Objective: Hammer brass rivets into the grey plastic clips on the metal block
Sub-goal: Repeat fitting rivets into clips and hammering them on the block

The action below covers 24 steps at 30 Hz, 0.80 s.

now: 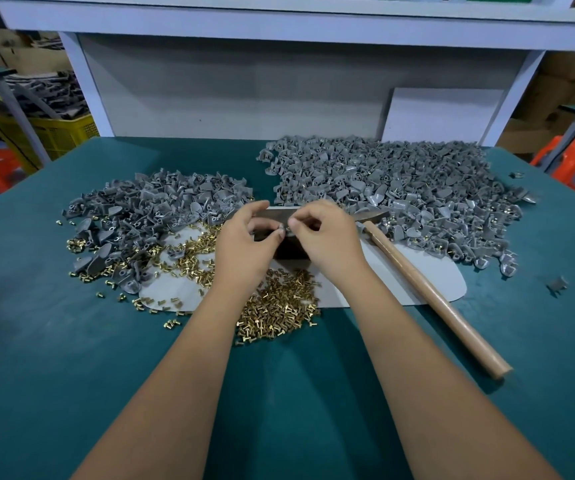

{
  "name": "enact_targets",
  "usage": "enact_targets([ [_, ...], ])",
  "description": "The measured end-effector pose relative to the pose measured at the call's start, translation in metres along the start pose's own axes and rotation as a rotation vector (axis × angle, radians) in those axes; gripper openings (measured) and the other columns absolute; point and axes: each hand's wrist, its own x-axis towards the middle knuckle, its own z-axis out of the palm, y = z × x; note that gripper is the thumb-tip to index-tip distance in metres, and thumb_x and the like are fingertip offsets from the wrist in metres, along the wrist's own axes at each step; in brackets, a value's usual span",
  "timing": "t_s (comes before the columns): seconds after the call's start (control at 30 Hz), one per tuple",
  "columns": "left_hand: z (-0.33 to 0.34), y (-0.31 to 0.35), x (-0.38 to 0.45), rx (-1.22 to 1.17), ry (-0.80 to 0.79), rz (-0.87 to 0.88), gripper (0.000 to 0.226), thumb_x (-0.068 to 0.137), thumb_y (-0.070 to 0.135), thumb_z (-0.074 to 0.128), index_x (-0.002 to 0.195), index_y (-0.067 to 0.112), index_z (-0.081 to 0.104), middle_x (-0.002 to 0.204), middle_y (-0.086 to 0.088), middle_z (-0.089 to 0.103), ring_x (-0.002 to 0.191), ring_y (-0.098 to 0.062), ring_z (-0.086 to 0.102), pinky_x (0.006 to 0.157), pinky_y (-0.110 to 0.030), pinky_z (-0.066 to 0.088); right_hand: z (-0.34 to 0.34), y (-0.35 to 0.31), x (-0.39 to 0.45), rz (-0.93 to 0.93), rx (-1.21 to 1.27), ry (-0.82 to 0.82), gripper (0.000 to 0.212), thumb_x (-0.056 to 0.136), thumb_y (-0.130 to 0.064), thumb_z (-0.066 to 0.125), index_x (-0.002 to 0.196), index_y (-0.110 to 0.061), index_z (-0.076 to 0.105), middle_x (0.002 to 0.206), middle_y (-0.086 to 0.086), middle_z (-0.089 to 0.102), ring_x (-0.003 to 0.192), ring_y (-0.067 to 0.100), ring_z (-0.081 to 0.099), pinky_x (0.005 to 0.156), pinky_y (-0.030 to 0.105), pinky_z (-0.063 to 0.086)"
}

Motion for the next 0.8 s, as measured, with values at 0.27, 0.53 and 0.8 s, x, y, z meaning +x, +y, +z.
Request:
enact_targets([
  [0.27, 0.0, -0.001, 0.001, 0.028, -0.005, 0.007, 0.045, 0.086, 0.014, 0.074, 0.128, 0.02, 0.059, 0.086, 0.017, 0.07, 0.082, 0.024, 0.055, 0.07, 0.004, 0.037, 0.01, -0.001, 0.001, -0.031, -0.083, 0.042, 0.011, 0.085, -0.007, 0.066, 0.077, -0.015, 0.063, 0.088, -0.004, 0.053, 0.076, 0.006, 0.048, 0.063, 0.01, 0.032],
  [0.53, 0.001, -0.002, 0.001, 0.051, 0.001, 0.0, 0.042, 0.085, 0.016, 0.074, 0.124, 0.022, 0.06, 0.086, 0.016, 0.07, 0.082, 0.027, 0.053, 0.068, 0.008, 0.032, 0.016, 0.0, -0.001, -0.06, -0.124, 0.076, 0.018, 0.086, -0.004, 0.061, 0.075, -0.016, 0.054, 0.088, -0.005, 0.049, 0.082, 0.012, 0.047, 0.069, 0.021, 0.03],
  [0.8, 0.001, -0.001, 0.001, 0.058, 0.001, -0.01, 0.04, 0.085, 0.015, 0.074, 0.123, 0.02, 0.061, 0.088, 0.014, 0.071, 0.082, 0.025, 0.054, 0.067, 0.008, 0.033, 0.019, 0.001, -0.002, -0.1, -0.158, 0.101, 0.018, 0.086, -0.003, 0.06, 0.075, -0.015, 0.054, 0.088, -0.006, 0.048, 0.083, 0.012, 0.047, 0.072, 0.025, 0.036],
])
